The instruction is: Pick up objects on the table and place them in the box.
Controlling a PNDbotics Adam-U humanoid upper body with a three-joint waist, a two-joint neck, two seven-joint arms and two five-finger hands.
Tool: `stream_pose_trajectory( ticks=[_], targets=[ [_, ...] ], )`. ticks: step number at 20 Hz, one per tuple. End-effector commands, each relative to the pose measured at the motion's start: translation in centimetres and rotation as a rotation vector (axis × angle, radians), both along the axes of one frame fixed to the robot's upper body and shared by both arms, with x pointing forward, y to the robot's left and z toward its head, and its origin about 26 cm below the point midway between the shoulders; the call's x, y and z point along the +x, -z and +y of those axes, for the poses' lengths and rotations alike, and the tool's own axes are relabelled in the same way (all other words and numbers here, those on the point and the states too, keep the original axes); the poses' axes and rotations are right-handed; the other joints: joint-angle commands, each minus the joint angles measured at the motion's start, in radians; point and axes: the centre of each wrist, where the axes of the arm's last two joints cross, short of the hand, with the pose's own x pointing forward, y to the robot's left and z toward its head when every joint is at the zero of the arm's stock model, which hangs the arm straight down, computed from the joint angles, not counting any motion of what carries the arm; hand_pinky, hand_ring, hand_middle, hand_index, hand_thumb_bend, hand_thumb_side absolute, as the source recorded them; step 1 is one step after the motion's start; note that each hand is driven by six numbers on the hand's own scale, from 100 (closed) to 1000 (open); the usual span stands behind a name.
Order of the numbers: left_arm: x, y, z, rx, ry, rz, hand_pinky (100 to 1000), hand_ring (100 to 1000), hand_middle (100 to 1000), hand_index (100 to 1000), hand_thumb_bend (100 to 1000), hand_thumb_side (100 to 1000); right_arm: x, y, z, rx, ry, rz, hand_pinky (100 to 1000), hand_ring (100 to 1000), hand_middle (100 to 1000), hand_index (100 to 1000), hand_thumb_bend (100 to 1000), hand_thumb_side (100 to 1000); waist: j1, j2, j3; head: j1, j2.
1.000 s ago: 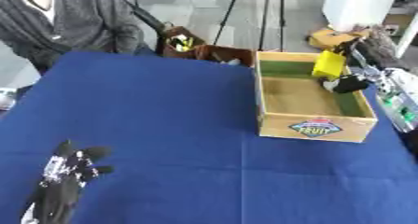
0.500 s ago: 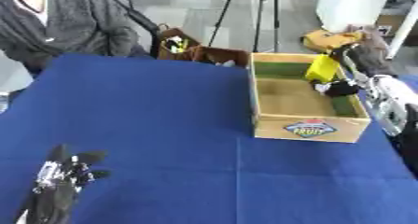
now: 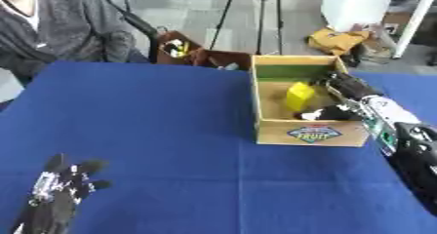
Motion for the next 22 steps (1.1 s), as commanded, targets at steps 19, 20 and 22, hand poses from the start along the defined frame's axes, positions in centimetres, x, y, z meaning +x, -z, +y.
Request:
stream_pose_trajectory(
  ticks=[19,20,22],
  targets=[
    [-0.3,-0.6,3.5,-0.038,-0.186,-0.038,731,881,708,655,358,1000,-5.4,-2.4,2.1,0.382,-0.242,-0.463,715,867,693,723,100,824,0.045,-0.03,-0.25,0.211,0.004],
    [-0.2,-0.8,3.7,-0.039,-0.196,-0.045,731,881,708,655,358,1000,-5.8,-1.6,2.8,0.421,-0.241,-0.467,711,864,688,720,100,826,0.046,-0.027,-0.263,0.223,0.001],
    [-0.1,-1.2,4.0,-0.04,-0.211,-0.057,730,881,708,655,359,1000,-6.5,-0.1,4.0,0.503,-0.231,-0.476,672,843,663,700,100,841,0.047,-0.021,-0.282,0.239,-0.003]
  ],
)
